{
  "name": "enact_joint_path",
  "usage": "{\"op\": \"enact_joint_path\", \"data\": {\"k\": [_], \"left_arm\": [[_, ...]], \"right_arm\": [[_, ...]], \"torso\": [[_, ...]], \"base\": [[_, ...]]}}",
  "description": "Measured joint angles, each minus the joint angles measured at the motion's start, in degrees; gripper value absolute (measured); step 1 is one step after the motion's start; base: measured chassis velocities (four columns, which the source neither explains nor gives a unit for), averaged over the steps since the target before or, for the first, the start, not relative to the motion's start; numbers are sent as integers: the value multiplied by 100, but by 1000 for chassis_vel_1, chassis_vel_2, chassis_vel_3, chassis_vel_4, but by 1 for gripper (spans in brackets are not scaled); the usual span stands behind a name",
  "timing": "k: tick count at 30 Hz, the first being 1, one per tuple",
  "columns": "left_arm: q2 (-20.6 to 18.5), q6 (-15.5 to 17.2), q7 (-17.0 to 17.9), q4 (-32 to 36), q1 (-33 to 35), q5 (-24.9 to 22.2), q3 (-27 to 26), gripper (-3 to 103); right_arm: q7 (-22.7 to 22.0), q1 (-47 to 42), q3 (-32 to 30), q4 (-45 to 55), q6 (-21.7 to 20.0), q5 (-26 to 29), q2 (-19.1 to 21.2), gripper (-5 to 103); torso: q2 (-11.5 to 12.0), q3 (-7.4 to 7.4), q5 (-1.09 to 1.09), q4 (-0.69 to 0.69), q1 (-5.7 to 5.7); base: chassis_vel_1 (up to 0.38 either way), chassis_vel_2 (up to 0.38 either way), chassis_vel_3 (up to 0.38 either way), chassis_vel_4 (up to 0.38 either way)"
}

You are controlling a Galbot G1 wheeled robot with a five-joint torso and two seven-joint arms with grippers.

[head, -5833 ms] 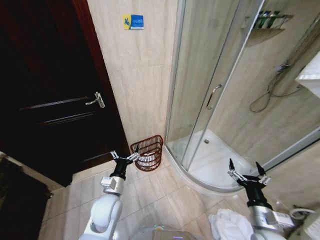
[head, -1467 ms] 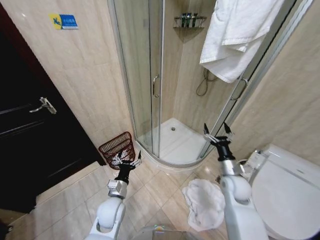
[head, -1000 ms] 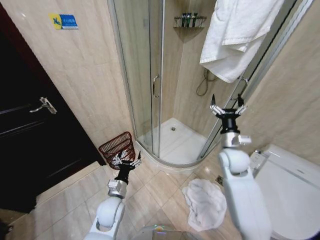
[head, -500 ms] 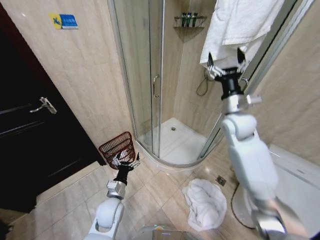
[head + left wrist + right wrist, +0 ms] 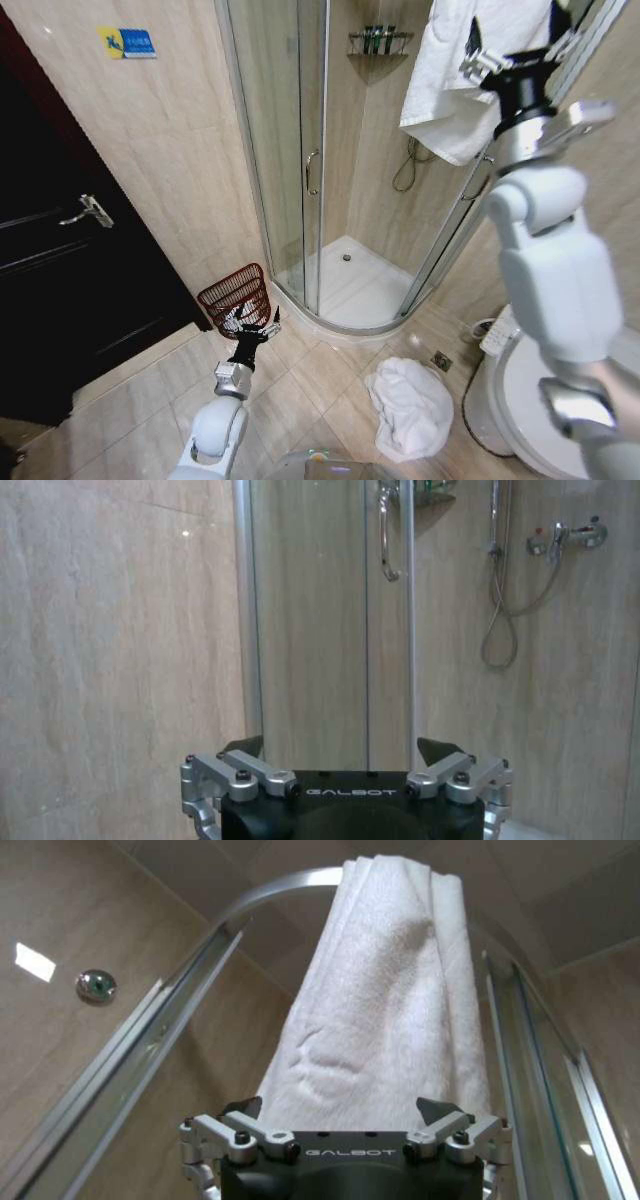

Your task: Discard the used towel into the hamper.

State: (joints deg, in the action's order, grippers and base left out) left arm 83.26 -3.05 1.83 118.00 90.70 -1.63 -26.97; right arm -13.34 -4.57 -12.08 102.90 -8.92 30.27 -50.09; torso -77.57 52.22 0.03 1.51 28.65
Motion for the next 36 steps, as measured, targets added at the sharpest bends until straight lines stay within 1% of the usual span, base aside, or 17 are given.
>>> {"op": "enact_joint_path", "data": {"k": [1, 3, 4, 6, 7, 8, 10, 11, 14, 15, 17, 19, 23, 24, 27, 35, 36], "left_arm": [[38, -19, 1, -6, 18, 19, -2, 100], [122, -84, 3, -14, 52, 69, -4, 100], [122, -84, 3, -14, 52, 69, -4, 100], [184, -118, 4, 0, 87, 107, -4, 100], [201, -124, 5, 20, 90, 113, -4, 100], [201, -124, 5, 20, 90, 113, -4, 100], [222, -146, 7, 42, 101, 112, -23, 100], [222, -146, 7, 42, 101, 112, -23, 100], [216, -227, 12, 36, 146, 92, -76, 100], [216, -227, 12, 36, 146, 92, -76, 100], [193, -280, 13, -2, 172, 66, -101, 100], [187, -313, 13, -30, 176, 46, -110, 100], [179, -391, 13, -113, 179, -17, -116, 100], [179, -391, 13, -113, 179, -17, -116, 100], [213, -478, 17, -179, 156, -30, -124, 100], [210, -595, 61, -216, 201, -133, -211, 100], [177, -604, 84, -216, 232, -178, -249, 100]], "right_arm": [[-2, 287, 157, -153, -19, 78, 28, 100], [-81, 961, 550, -439, -121, 263, 20, 100], [-81, 961, 550, -439, -121, 263, 20, 100], [-403, 1686, 1018, -693, -320, 566, -135, 100], [-576, 2016, 1225, -820, -431, 657, -257, 100], [-576, 2016, 1225, -820, -431, 657, -257, 100], [-897, 2580, 1539, -1186, -590, 694, -511, 100], [-897, 2580, 1539, -1186, -590, 694, -511, 100], [-1303, 3283, 1803, -1676, -1016, 759, -758, 100], [-1303, 3283, 1803, -1676, -1016, 759, -758, 100], [-1518, 3707, 1987, -1935, -1293, 931, -816, 100], [-1565, 3876, 2074, -2038, -1355, 969, -823, 100], [-1614, 4552, 2433, -2515, -1526, 1045, -876, 100], [-1614, 4552, 2433, -2515, -1526, 1045, -876, 100], [-1657, 4898, 2583, -2822, -1633, 1164, -1011, 100], [-1754, 5087, 2667, -3037, -1756, 1443, -1100, 100], [-1740, 5105, 2710, -3097, -1730, 1445, -1047, 103]], "torso": [[0, 0, 1, 0, 0], [0, 0, -6, 1, 0], [0, 0, -6, 1, 0], [0, 0, -3, 2, 0], [0, 0, -7, 2, 0], [0, 0, -7, 2, 0], [0, 0, -5, 3, 0], [0, 0, -5, 3, 0], [0, 0, -4, 3, 1], [0, 0, -4, 3, 1], [0, 0, -3, 1, 0], [0, 0, -3, 2, 0], [0, 0, -2, 0, 0], [0, 0, -2, 0, 0], [0, 0, -4, 1, 0], [0, 0, -3, 2, 0], [0, 0, -4, 2, 0]], "base": [[0, 0, 0, 0], [0, 0, 0, 0], [0, 0, 0, 0], [0, 0, 0, 0], [0, 0, 0, 0], [0, 0, 0, 0], [0, 0, 0, 0], [0, 0, 0, 0], [0, 0, 0, 0], [0, 0, 0, 0], [0, 0, 0, 0], [0, 0, 0, 0], [0, 0, 0, 0], [0, 0, 0, 0], [0, 0, 0, 0], [0, 0, 0, 0], [0, 0, 0, 0]]}}
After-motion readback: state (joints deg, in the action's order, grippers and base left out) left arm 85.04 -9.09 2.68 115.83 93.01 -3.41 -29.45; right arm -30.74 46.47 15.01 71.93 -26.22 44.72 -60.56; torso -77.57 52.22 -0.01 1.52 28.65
